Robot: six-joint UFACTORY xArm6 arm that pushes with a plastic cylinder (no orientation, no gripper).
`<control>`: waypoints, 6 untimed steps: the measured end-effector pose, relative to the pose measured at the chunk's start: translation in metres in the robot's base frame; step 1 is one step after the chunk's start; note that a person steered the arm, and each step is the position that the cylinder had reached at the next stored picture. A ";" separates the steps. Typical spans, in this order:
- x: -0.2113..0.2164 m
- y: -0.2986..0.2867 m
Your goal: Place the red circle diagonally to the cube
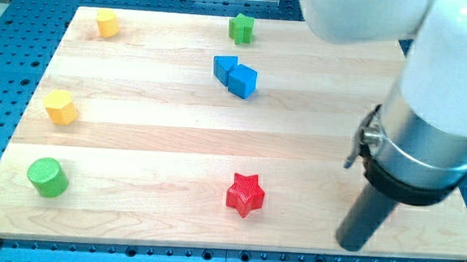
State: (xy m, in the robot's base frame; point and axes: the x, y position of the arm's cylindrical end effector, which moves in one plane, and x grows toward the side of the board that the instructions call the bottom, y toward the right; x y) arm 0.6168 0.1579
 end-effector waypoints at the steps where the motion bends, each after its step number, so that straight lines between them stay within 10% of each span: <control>1: -0.035 0.029; 4: -0.167 0.067; 5: -0.155 0.067; 6: -0.046 0.035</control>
